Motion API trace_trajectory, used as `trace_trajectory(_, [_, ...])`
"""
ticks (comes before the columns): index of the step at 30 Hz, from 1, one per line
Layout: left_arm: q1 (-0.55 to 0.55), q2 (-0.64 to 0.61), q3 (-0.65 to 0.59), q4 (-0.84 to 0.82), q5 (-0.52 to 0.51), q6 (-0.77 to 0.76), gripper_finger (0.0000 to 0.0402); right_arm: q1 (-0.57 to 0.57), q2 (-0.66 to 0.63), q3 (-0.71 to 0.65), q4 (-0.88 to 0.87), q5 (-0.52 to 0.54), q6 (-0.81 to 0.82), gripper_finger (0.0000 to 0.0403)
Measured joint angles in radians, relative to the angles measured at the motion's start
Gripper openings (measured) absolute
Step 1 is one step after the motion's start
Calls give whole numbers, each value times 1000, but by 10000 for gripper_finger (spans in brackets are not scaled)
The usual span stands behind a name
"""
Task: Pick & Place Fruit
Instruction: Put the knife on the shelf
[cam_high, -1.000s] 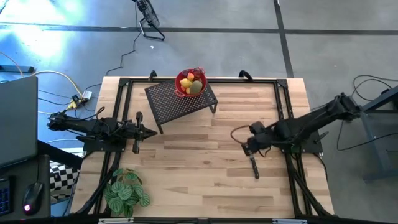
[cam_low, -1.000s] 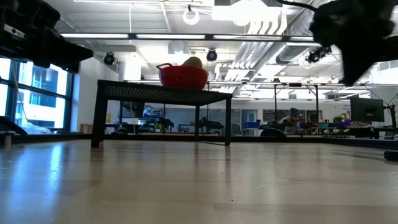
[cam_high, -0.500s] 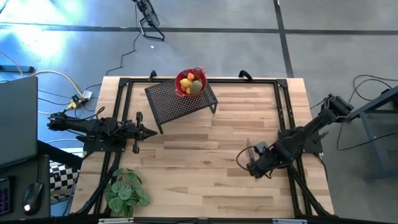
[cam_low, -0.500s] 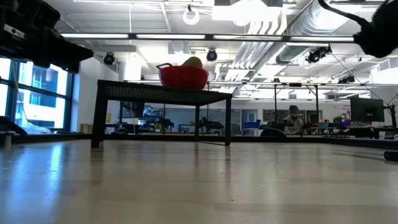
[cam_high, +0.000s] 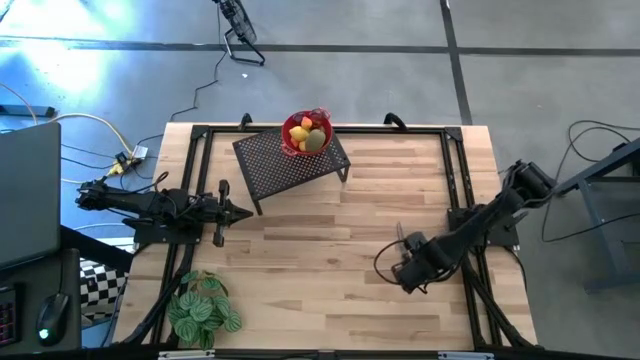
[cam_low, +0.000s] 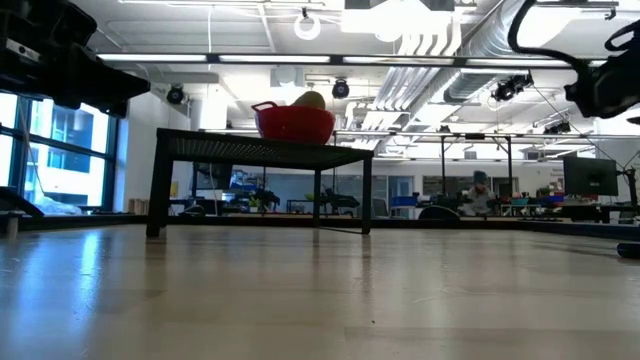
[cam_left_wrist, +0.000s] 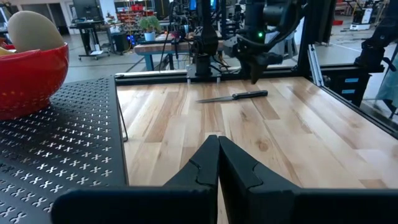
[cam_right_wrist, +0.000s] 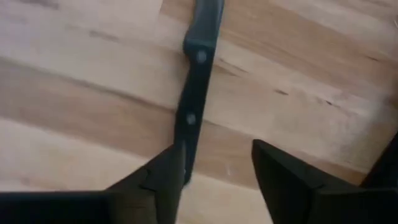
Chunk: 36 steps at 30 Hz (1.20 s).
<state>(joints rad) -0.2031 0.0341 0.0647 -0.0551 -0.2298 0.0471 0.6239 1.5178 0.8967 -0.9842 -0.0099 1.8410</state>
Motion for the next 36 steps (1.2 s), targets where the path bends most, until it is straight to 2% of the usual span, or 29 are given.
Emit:
trace_trajectory(4, [0, 0, 0, 0, 0, 0, 0, 0, 43, 0, 23, 23, 14, 195])
trace_trajectory(14, [0, 0, 0, 0, 0, 0, 0, -2, 136, 0, 131, 30, -2, 176])
trace_trajectory(23, [0, 0, 0, 0, 0, 0, 0, -2, 199, 5, 153, 33, -10, 174])
trace_trajectory(27, [0, 0, 0, 0, 0, 0, 0, -2, 202, 4, 166, 35, -12, 154])
trace_trajectory(36, [0, 0, 0, 0, 0, 0, 0, -2, 204, 3, 180, 39, -13, 75])
